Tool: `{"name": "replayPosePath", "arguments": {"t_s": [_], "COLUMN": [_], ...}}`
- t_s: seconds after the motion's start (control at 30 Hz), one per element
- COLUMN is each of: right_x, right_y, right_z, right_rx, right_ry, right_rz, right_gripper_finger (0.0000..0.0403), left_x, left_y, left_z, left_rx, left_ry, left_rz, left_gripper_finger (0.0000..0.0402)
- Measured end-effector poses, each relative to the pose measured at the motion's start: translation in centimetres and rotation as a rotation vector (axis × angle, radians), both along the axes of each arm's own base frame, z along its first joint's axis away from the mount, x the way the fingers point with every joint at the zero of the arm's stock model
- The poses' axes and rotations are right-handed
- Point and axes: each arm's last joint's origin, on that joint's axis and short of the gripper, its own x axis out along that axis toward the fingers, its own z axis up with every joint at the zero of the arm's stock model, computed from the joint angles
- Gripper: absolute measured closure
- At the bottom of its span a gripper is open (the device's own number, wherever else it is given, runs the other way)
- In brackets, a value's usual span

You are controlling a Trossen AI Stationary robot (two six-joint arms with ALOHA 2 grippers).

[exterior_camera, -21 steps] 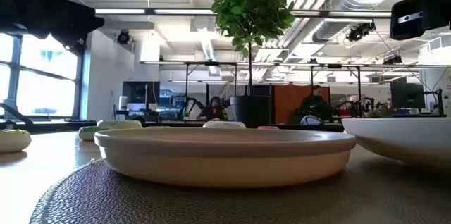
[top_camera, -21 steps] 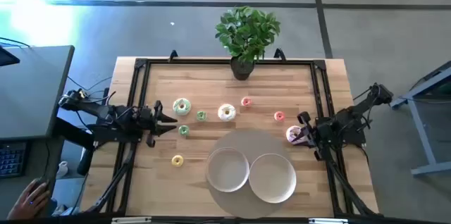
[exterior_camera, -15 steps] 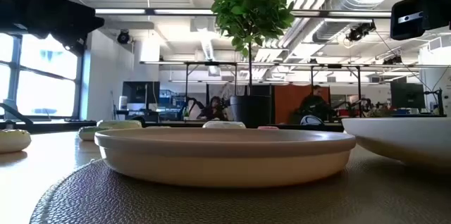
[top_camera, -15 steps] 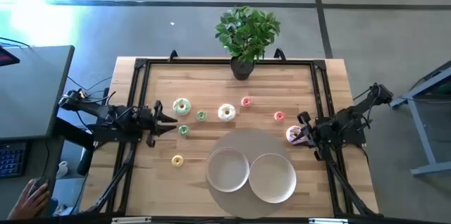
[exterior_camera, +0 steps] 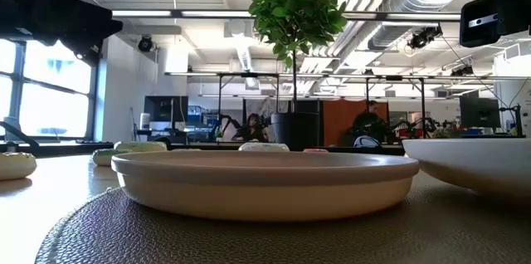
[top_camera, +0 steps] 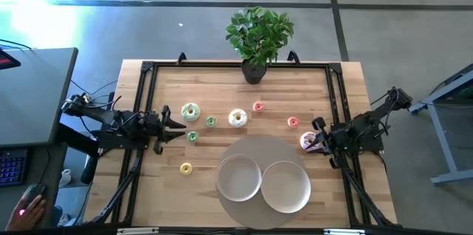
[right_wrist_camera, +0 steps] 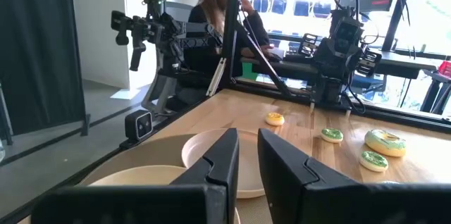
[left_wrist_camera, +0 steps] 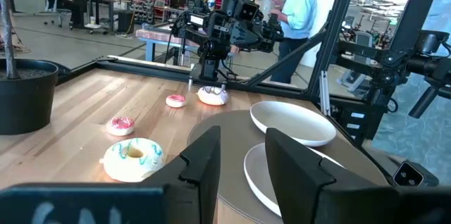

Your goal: Pick & Place donuts

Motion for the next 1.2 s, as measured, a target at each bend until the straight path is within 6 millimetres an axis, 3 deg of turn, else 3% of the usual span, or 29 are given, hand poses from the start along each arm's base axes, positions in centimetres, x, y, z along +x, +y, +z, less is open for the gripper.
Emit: {"name": "replayPosePath", "arguments": {"t_s": [1.2], "right_x": [0.0], "right_y": [0.0], "right_z": [0.01], "right_rx": [0.0], "right_ry": [0.0], "right_rz": [0.0], "right_gripper_finger": [0.0351], "left_x": [0.0], "left_y": [0.0], "left_z": [0.0], "left_rx": [0.0], "left_ry": [0.0], "left_rz": [0.0], "left_gripper_finger": [0.0289]}}
